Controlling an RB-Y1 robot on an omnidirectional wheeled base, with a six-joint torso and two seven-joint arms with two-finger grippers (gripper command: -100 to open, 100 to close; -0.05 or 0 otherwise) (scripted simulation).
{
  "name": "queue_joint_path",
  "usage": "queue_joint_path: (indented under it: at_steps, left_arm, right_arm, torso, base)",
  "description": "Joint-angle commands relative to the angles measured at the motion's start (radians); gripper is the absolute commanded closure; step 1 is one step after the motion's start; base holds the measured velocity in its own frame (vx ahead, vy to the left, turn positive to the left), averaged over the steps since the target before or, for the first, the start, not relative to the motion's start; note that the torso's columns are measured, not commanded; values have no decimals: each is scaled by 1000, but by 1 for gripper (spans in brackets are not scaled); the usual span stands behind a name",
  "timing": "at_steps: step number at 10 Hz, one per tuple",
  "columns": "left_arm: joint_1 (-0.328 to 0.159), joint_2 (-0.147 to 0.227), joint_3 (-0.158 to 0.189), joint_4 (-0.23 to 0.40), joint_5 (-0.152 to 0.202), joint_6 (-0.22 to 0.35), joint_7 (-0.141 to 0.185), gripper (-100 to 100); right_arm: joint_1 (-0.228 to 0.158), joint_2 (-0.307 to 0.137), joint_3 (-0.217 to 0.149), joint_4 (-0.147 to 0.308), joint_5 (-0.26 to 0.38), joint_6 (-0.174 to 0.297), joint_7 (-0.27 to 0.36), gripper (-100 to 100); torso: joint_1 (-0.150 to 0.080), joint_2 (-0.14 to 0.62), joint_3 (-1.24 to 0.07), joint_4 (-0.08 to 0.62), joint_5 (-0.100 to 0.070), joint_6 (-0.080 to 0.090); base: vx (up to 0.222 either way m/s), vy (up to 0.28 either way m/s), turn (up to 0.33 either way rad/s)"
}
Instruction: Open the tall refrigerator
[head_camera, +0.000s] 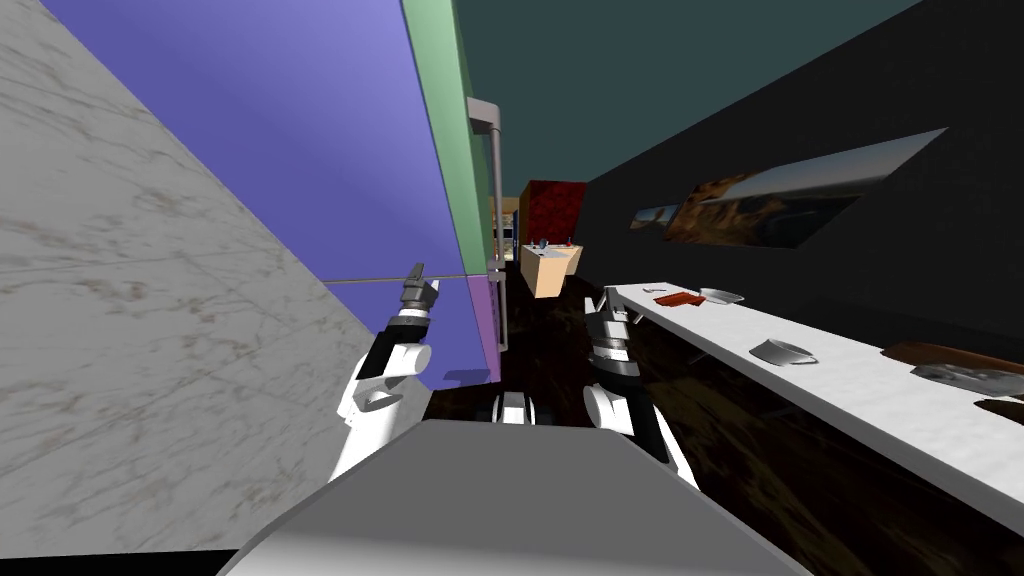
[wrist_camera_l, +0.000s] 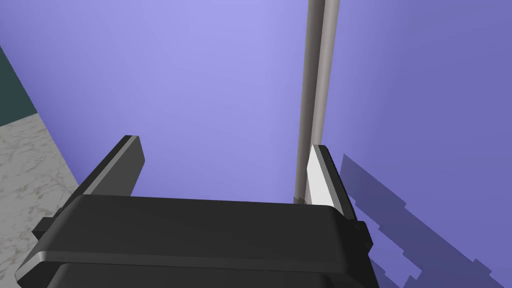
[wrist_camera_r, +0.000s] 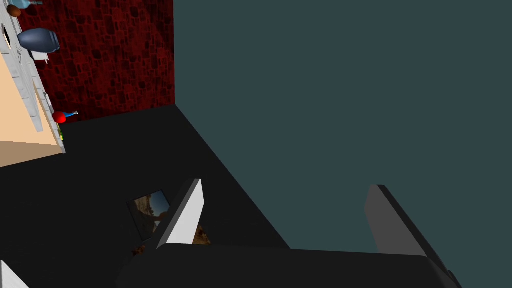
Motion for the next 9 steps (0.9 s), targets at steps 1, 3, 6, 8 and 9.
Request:
queue_joint_path:
  at_steps: [1,3,6,8,9]
  left_arm:
    - [-37,-6,18,7,10,59,-13,-100]
    - [-66,-10,36,12,20,105,-24,-100]
    - [-125,-17,71,26,39,194,-45,-100]
    - [-154,-21,88,33,49,241,-56,-100]
    - [-183,-24,105,41,58,272,-66,-100]
  right_arm:
    - [0,0,0,0,0,0,0,0]
    - [0,0,0,0,0,0,0,0]
    - [0,0,0,0,0,0,0,0]
    - [0,0,0,0,0,0,0,0]
    - [0,0,0,0,0,0,0,0]
  torso:
    - [-3,-2,-2,0,-1,1]
    - [-5,-6,-5,-1,-3,4]
    - [-9,-9,-7,-2,-4,7]
    - [-14,-10,-7,-3,-5,8]
    - [-11,-11,-8,-4,-5,10]
  base:
    - [19,-95,45]
    - [19,-87,56]
    - [10,-102,56]
    - [25,-143,72]
    - [22,-114,70]
